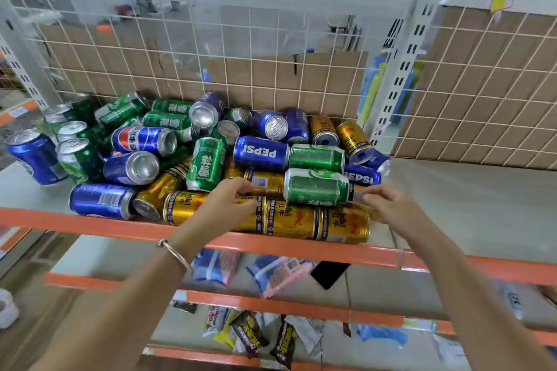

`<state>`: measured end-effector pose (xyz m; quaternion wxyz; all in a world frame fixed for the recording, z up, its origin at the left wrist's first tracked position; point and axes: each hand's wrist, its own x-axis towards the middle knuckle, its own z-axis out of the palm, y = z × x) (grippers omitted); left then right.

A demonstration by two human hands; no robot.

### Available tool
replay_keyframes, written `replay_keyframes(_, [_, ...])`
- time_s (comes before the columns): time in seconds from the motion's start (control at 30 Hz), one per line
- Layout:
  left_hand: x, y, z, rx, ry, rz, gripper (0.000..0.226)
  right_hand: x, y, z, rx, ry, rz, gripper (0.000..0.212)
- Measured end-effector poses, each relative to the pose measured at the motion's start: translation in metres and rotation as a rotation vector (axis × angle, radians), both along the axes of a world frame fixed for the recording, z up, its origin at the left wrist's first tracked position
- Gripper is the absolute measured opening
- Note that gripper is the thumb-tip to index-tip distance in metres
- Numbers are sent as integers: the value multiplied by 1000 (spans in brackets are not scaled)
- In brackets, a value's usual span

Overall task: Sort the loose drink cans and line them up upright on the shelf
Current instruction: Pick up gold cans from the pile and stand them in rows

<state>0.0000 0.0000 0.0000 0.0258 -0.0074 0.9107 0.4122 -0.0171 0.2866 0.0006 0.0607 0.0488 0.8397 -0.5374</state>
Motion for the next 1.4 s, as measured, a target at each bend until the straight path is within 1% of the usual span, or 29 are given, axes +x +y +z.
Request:
replay_keyframes(0.03, [-2,2,-3,-171,-13,-67,48,-2,-1,-4,98,-7,55,20])
replay_keyframes(0.07, [-5,4,-6,-369,-25,-138,61,-4,-2,-7,208,-16,114,33])
replay_keyframes(0.1, [-7,5,-15,-524,-22,-201,73,-4,-3,-15,305,-34,187,50])
replay_keyframes(0.13, [-7,7,-22,-642,-26,-254,84,-1,-6,-24,426,-58,265,69])
replay_keyframes(0.17, [-10,8,-28,-697,-16,-268,91,1,-8,-35,540,-60,303,84])
replay_keyframes(0.2, [-13,7,-35,-716,0,-271,96,5,-11,-42,624,-47,300,92])
replay_keyframes(0.23, [-17,5,-41,-722,1,-274,98,6,-12,-48,679,-21,272,93])
replay_keyframes(0.3, [-23,3,-41,-729,-10,-285,101,5,-14,-52,751,33,206,89])
replay_keyframes(0.4, [-29,1,-35,-732,-37,-318,102,-1,-18,-47,893,61,209,88])
replay_keyframes(0.47, [-32,-5,-29,-730,-38,-308,98,-4,-19,-43,951,64,210,88])
replay_keyframes(0.57, [-36,-14,-27,-768,-9,-262,93,-8,-20,-42,938,39,214,89])
replay_keyframes(0.67, [-35,-16,-33,-807,-15,-241,92,-10,-20,-45,832,6,209,92])
replay_keyframes(0.73, [-35,-15,-37,-812,1,-252,92,-9,-22,-47,774,3,194,94])
replay_keyframes(0.9, [-37,-17,-35,-766,16,-280,90,-11,-21,-49,761,31,187,95])
replay_keyframes(1.03, [-35,-22,-30,-687,20,-275,91,-8,-19,-51,663,134,191,91])
replay_keyframes(1.13, [-32,-22,-27,-668,28,-288,91,-4,-13,-48,670,182,221,86])
replay_keyframes(1.27, [-27,-23,-33,-699,87,-306,89,6,1,-40,622,151,209,75])
replay_keyframes(1.33, [-24,-23,-37,-699,120,-295,86,12,6,-40,545,141,171,76])
replay_keyframes(1.4, [-21,-24,-38,-687,147,-287,82,17,8,-44,502,178,124,79])
